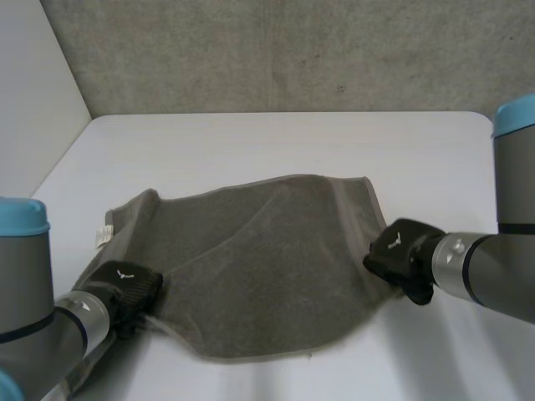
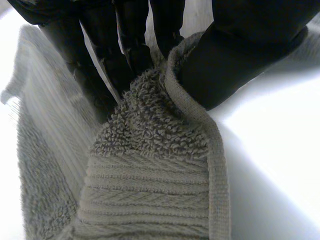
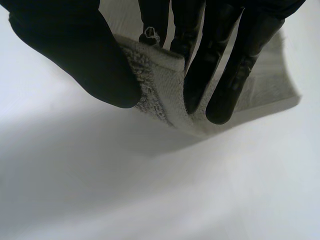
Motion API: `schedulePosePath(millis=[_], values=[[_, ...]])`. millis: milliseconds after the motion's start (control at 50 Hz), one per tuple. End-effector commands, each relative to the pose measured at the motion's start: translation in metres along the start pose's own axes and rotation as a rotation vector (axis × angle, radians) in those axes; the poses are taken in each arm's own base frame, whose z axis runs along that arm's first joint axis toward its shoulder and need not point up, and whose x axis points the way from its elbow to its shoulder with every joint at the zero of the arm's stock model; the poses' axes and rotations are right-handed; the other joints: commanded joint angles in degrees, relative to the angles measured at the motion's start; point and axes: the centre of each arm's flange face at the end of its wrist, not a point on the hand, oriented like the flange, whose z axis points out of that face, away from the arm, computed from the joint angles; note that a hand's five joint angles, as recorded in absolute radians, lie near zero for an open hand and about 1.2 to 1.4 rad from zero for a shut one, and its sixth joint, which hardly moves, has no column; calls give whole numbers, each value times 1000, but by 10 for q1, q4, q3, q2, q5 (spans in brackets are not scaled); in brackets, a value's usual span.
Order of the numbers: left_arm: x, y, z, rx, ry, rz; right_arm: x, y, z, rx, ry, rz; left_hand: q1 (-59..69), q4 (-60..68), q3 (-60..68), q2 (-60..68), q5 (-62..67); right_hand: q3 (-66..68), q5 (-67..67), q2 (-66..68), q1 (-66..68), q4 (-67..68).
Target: Fold the laundry
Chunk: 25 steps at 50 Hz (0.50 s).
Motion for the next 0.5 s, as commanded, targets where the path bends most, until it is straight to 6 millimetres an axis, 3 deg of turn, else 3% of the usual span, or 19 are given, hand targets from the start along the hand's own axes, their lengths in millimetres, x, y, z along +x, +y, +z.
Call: schedulePosePath(millis=[20, 80, 100, 120, 140, 160, 180, 200, 220, 240, 260, 280, 320, 340, 360, 400, 460, 480, 500], values=[[-21, -27, 27, 30, -40, 152, 25, -15, 12, 22, 117, -59, 126, 103, 104, 103, 108, 121, 138, 129, 243, 119], [-31, -43, 35, 76, -76, 179, 55, -34, 27, 109, 243, -45, 126, 103, 104, 103, 108, 121, 138, 129, 243, 119], [-41, -62, 43, 138, -117, 198, 76, -48, 32, 177, 333, -38, 126, 103, 104, 103, 108, 121, 138, 129, 243, 119], [-54, -85, 51, 215, -170, 204, 76, -49, 32, 177, 334, -38, 126, 103, 104, 103, 108, 121, 138, 129, 243, 119], [-54, -86, 51, 216, -171, 204, 100, -66, 33, 263, 454, -32, 126, 103, 104, 103, 108, 121, 138, 129, 243, 119], [-68, -113, 56, 316, -232, 199, 127, -86, 29, 361, 593, -30, 126, 103, 104, 103, 108, 121, 138, 129, 243, 119], [-84, -145, 57, 440, -311, 193, 127, -86, 29, 362, 595, -30, 126, 103, 104, 103, 108, 121, 138, 129, 243, 119], [-84, -145, 57, 441, -312, 193, 155, -107, 16, 473, 748, -28, 126, 103, 104, 103, 108, 121, 138, 129, 243, 119], [-101, -179, 51, 579, -404, 180, 155, -107, 16, 474, 750, -28, 126, 103, 104, 103, 108, 121, 138, 129, 243, 119], [-102, -179, 51, 580, -405, 180, 178, -128, -5, 596, 901, -26, 126, 103, 104, 103, 108, 121, 138, 129, 243, 119], [-118, -211, 39, 731, -491, 155, 196, -144, -29, 713, 1031, -23, 126, 103, 104, 103, 108, 121, 138, 129, 243, 119], [-130, -234, 25, 866, -558, 120, 196, -144, -29, 714, 1033, -23, 126, 103, 104, 103, 108, 121, 138, 129, 243, 119], [-140, -250, 11, 982, -607, 80, 210, -159, -74, 907, 1190, 1, 126, 103, 104, 103, 108, 121, 138, 129, 243, 119], [-147, -261, -5, 1085, -636, 30, 210, -159, -74, 908, 1191, 1, 126, 103, 104, 103, 108, 121, 138, 129, 243, 119], [-147, -261, -5, 1086, -636, 29, 211, -160, -90, 977, 1226, 22, 126, 103, 104, 103, 108, 121, 138, 129, 243, 119], [-151, -268, -19, 1169, -638, -20, 207, -159, -95, 1018, 1219, 36, 126, 103, 104, 103, 108, 121, 138, 129, 243, 119], [-146, -256, -22, 1176, -580, -104, 192, -147, -79, 1015, 1110, 45, 126, 103, 104, 103, 108, 121, 138, 129, 243, 119], [-142, -245, -16, 1150, -545, -130, 181, -141, -63, 996, 1035, 47, 126, 103, 104, 103, 108, 121, 138, 129, 243, 119], [-137, -232, -8, 1107, -514, -147, 181, -140, -63, 995, 1034, 48, 126, 103, 104, 103, 108, 121, 138, 129, 243, 119]])
